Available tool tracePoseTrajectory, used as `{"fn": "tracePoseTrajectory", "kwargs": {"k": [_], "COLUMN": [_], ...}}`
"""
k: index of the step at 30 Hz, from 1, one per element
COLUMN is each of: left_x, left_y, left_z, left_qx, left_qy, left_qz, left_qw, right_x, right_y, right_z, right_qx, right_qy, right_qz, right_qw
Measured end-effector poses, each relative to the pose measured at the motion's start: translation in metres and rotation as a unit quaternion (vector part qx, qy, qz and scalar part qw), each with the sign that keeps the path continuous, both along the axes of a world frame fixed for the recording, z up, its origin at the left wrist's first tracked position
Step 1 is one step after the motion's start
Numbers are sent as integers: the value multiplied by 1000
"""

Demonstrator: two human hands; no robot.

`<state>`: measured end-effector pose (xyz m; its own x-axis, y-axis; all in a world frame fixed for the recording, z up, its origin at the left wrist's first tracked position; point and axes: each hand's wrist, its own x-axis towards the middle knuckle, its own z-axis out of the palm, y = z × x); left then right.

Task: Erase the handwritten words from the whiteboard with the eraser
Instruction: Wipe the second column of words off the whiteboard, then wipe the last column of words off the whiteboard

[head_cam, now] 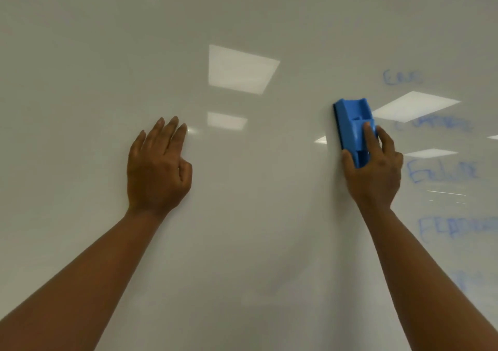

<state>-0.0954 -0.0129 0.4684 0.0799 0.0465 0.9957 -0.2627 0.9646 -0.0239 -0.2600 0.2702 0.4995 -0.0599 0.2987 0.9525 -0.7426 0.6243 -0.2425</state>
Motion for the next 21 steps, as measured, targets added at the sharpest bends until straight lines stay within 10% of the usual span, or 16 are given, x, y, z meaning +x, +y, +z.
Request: {"fn": "tracePoseTrajectory", "kwargs": {"k": [16,21], "left_x": [-23,-36], "left_y": [64,101], "left_z": [-46,-50], "left_qx": [-71,-74], "left_qy": [-79,-127], "left_qz": [-57,-104], "left_qw": [993,984], "right_x": [33,51], "right_y": [-14,17], "right_z": [-83,-86], "right_qx": [85,10], "right_qy": [-38,-109], "right_qz": [48,248], "right_qw": [995,962]}}
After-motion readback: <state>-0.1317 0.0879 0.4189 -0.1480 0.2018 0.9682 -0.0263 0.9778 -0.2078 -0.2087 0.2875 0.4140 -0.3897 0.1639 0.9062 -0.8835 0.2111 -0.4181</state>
